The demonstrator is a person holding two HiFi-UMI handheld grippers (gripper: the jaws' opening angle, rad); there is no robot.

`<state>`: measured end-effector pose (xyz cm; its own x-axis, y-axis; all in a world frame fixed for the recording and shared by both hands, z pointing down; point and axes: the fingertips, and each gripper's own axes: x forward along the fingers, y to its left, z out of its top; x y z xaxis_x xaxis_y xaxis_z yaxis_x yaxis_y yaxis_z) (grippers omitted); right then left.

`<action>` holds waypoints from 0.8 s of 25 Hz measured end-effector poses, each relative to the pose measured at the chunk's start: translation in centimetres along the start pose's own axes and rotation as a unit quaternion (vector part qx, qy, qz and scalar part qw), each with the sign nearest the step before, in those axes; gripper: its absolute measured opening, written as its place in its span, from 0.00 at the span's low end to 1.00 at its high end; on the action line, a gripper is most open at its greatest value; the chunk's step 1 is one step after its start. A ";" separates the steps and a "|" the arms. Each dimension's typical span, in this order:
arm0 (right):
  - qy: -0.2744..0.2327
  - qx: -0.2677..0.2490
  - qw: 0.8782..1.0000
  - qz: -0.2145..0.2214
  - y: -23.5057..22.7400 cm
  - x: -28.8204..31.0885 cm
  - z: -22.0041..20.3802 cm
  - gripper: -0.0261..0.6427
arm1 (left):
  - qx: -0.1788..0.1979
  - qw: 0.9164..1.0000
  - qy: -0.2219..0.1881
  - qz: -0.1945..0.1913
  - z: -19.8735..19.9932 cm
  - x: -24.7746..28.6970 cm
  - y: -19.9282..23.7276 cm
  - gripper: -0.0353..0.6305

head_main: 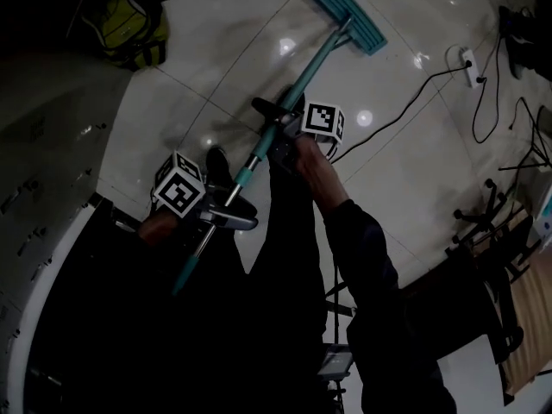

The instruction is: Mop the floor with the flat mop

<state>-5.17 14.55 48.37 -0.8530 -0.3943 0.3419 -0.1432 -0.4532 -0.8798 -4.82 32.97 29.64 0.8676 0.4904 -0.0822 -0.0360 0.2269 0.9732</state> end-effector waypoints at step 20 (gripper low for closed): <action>0.050 0.056 0.997 0.001 -6.6 7.9 -25.6 0.19 | -0.059 0.998 -0.016 -0.001 -23.6 -5.5 2.6 0.30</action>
<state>-23.77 34.89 48.39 -0.8998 -0.3166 0.3001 -0.0885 -0.5411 -0.8363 -21.41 50.67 27.59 0.8835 0.4622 -0.0760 -0.0903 0.3274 0.9406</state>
